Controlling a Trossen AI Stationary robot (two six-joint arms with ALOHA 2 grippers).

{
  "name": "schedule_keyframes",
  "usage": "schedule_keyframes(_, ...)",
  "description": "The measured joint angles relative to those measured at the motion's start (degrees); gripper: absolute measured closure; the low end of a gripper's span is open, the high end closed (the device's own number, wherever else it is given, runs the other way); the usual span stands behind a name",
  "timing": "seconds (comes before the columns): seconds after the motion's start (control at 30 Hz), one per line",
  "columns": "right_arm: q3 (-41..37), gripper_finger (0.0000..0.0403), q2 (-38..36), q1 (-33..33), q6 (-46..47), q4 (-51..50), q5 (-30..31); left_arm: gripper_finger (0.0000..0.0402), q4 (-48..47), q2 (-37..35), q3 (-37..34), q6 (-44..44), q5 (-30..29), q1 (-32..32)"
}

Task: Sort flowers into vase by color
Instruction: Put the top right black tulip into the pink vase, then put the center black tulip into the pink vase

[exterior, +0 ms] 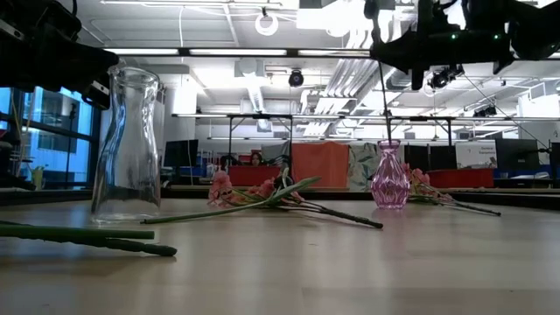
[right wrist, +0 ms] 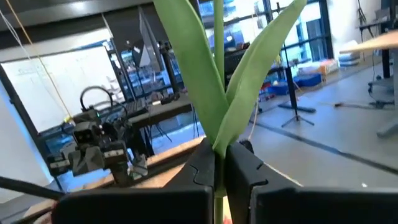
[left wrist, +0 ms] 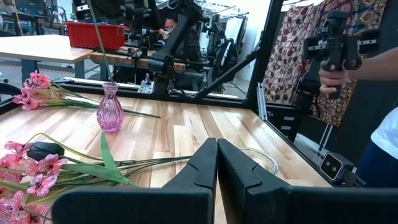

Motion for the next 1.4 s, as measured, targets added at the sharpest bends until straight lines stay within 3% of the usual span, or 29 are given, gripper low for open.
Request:
schedule_keyframes(0.37, 0.04, 0.0355, -0.23, 0.04, 0.28, -0.3, -5.9, 0.0401, 0.01, 0.02, 0.0, 0.0, 0.0, -0.01)
schedule_keyframes(0.7, 0.22, 0.0301, -0.41, 0.04, 5.18, -9.56, -5.75, 0.0401, 0.01, 0.02, 0.0, 0.0, 0.0, 0.0)
schedule_keyframes(0.8, 3.6, 0.0269, -0.39, 0.04, 4.05, -19.22, -5.55, 0.0401, 0.02, 0.0, 0.0, 0.02, 0.0, 0.0)
schedule_keyframes(1.13, 20.58, 0.0175, -0.24, 0.02, -12.08, -57.24, -3.79, 0.0401, 0.02, 0.02, 0.0, 0.0, 0.0, 0.0)
schedule_keyframes(1.3, 24.95, 0.0165, -0.24, 0.06, -10.55, -71.26, -4.4, 0.0401, 0.0, 0.02, 0.0, 0.0, 0.0, -0.01)
schedule_keyframes(1.4, 25.85, 0.0164, -0.24, 0.43, -5.69, -79.78, -9.07, 0.0401, 0.0, 0.01, 0.0, 0.0, 0.0, 0.0)
